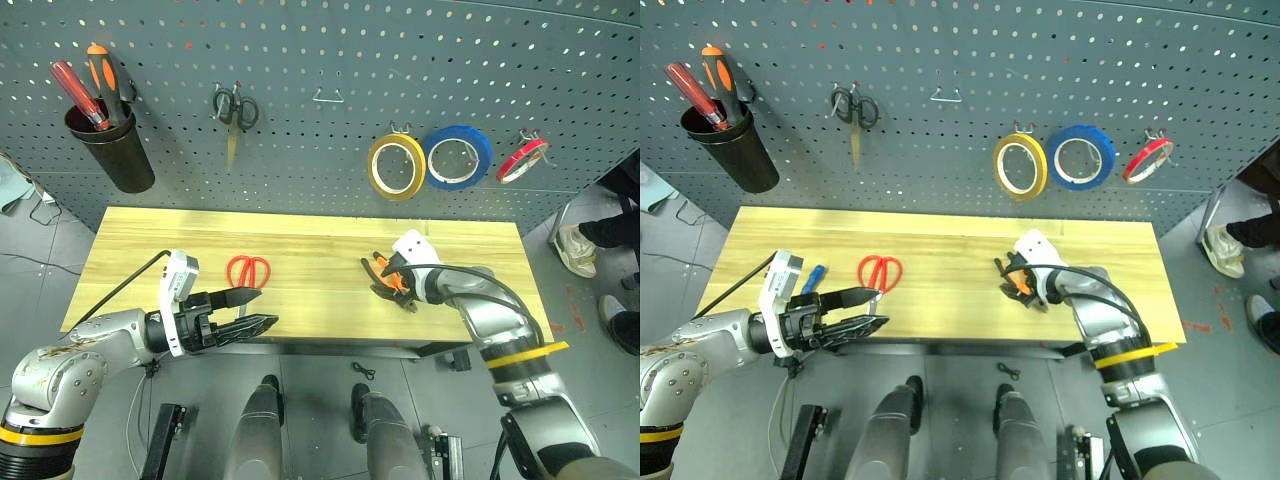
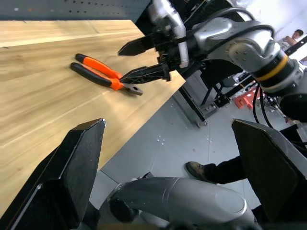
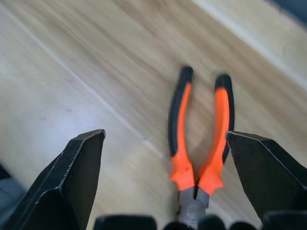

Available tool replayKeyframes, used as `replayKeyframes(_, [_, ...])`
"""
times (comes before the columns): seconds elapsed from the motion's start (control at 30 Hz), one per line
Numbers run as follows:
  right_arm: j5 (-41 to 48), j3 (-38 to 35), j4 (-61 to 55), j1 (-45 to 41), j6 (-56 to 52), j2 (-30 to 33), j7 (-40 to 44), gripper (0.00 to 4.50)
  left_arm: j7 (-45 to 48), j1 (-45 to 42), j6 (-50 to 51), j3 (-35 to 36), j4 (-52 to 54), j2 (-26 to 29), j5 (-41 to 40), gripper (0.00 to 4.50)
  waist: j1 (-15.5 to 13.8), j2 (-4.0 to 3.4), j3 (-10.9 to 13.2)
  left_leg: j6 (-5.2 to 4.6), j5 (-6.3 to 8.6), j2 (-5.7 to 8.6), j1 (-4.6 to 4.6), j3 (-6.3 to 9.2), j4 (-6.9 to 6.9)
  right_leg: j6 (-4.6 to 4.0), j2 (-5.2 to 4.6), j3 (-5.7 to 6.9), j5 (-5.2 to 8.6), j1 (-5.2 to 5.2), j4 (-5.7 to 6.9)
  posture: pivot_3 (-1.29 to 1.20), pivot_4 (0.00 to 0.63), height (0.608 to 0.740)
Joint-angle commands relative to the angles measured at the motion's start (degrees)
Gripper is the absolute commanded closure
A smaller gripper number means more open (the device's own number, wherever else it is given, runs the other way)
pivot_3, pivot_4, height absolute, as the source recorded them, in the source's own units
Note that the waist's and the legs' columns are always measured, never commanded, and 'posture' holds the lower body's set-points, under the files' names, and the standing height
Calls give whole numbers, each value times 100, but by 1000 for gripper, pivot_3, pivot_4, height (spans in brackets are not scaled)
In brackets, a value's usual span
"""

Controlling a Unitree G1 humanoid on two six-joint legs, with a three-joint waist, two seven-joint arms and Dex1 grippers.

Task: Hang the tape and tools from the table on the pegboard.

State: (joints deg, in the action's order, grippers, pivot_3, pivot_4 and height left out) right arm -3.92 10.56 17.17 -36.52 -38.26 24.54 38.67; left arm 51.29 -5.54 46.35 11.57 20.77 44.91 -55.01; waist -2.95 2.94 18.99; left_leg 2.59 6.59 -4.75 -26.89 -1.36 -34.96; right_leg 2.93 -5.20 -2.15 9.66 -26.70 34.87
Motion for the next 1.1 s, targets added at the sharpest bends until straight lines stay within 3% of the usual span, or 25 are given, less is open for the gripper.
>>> replayKeyframes(0.03, [-89,51,681,-262,302,25,-41,36,-55,46,71,224,353,46,-197,0,-9,0,0,-11,-7,0,-1,0,0,2,0,0,1,0,1,179,340,740])
replayKeyframes(0.5, [-376,232,3282,-1222,1477,-258,-130,36,-411,-8,367,348,681,64,-623,0,-50,-23,17,-42,-26,0,-29,3,10,13,7,-4,29,-31,15,206,371,740])
replayKeyframes(0.7, [-538,265,4091,-1527,2029,-339,-133,1772,-401,-37,363,306,682,62,-592,0,-55,-23,17,-42,-26,0,-28,3,12,13,7,-4,29,-30,14,211,373,740])
replayKeyframes(0.83, [-567,277,4146,-1551,2134,-299,21,1800,-373,-21,304,317,668,61,-535,0,-57,-23,17,-42,-26,0,-27,4,11,13,7,-4,29,-29,15,217,354,740])
replayKeyframes(0.93, [-363,130,3395,-1381,1834,-207,320,1800,-438,-73,285,416,676,30,-609,0,-61,-23,17,-42,-26,0,-28,4,12,13,7,-4,29,-30,15,227,345,740])
replayKeyframes(1.1, [917,-488,-601,-676,210,-155,988,1800,-841,-258,402,830,637,-98,-1203,0,-87,-39,27,-42,-26,0,-41,9,17,48,9,0,9,-40,15,231,324,740])
